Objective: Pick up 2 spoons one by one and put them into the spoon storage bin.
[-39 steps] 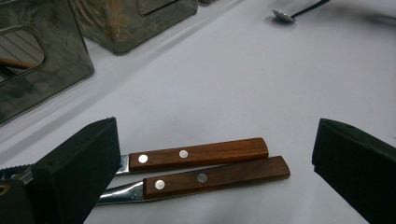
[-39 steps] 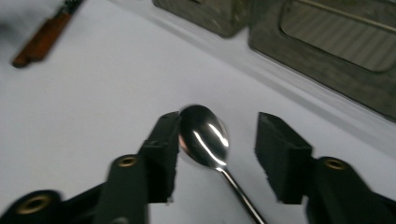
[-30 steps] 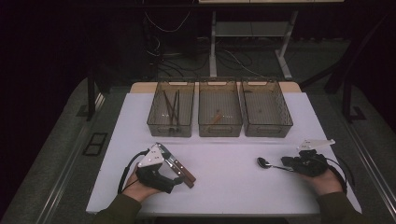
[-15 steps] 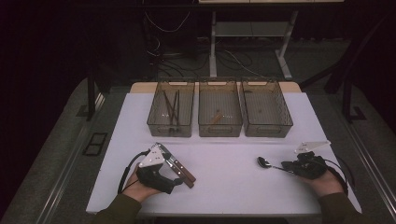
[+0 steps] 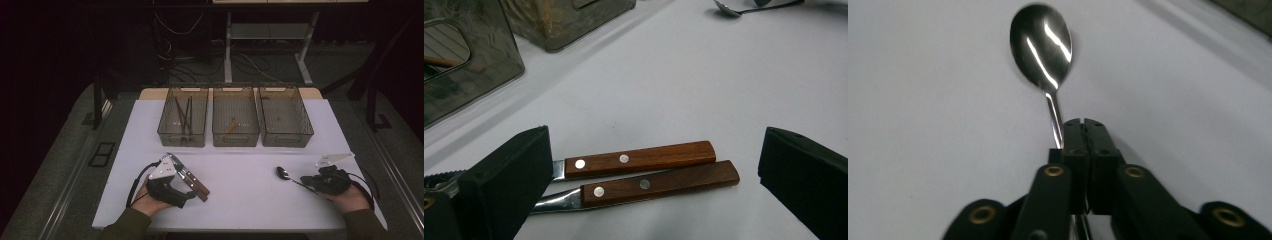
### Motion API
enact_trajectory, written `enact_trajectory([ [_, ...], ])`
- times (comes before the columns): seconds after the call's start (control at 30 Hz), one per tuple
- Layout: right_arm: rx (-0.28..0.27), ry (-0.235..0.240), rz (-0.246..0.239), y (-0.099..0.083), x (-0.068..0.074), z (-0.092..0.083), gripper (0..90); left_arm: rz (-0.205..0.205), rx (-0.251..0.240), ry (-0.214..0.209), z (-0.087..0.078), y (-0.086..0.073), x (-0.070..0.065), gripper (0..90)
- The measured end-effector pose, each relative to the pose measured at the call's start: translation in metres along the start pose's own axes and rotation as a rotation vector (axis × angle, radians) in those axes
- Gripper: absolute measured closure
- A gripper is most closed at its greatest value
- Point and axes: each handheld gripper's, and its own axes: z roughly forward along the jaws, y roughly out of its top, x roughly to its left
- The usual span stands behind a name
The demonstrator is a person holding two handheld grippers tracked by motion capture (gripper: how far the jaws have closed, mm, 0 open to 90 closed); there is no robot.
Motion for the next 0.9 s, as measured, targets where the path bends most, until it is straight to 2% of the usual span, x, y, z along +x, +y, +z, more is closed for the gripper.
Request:
enact_trajectory([
  [0.1,-0.065,0.036,0.030,0.006,-0.001,-0.002,71.7,-0.002,0.004,0.000,0.000,0.000,0.000,0.7],
  [0.27,-0.123,0.084,0.065,0.019,0.001,0.003,57.9,-0.009,-0.003,0.000,0.001,0.000,0.000,0.7],
  [0.33,-0.132,0.090,0.075,0.026,0.000,0.007,53.6,-0.012,-0.005,0.000,0.001,0.000,0.000,0.7],
  [0.4,-0.139,0.085,0.065,0.031,0.001,0.012,49.0,-0.009,-0.002,0.000,0.001,0.000,0.000,0.7],
  [0.57,-0.130,0.089,0.054,0.039,0.002,0.024,48.7,-0.006,0.000,0.000,0.001,0.000,0.000,0.8],
  [0.9,-0.087,0.074,0.007,0.036,0.009,0.033,48.8,-0.004,0.005,0.000,0.002,0.000,-0.001,0.7],
])
